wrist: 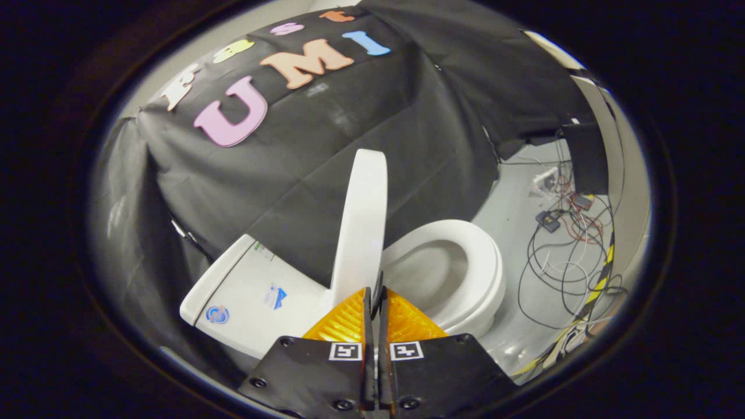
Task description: Open the toilet lid.
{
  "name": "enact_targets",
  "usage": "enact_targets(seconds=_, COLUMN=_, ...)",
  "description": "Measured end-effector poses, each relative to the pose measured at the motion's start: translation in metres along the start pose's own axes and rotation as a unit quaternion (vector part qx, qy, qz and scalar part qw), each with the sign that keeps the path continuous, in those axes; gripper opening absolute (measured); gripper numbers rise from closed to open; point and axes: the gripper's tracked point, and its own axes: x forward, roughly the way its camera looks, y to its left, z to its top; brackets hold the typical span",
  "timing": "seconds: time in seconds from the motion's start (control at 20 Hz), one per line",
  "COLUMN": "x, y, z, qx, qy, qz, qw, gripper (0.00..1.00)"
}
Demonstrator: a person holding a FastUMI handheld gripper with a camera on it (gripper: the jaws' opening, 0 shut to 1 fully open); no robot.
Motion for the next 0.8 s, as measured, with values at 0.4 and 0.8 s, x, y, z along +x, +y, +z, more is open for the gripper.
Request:
enact_targets(seconds=0.4, x=-0.007, y=0.053, z=0.009, qx=-0.068, qy=-0.012, qz=0.048, qw=0.996, gripper=0.05)
enact_targets(seconds=0.8, x=-0.013, y=0.113, z=0.007, qx=-0.128, qy=-0.016, qz=0.1, qw=0.987, gripper=0.05)
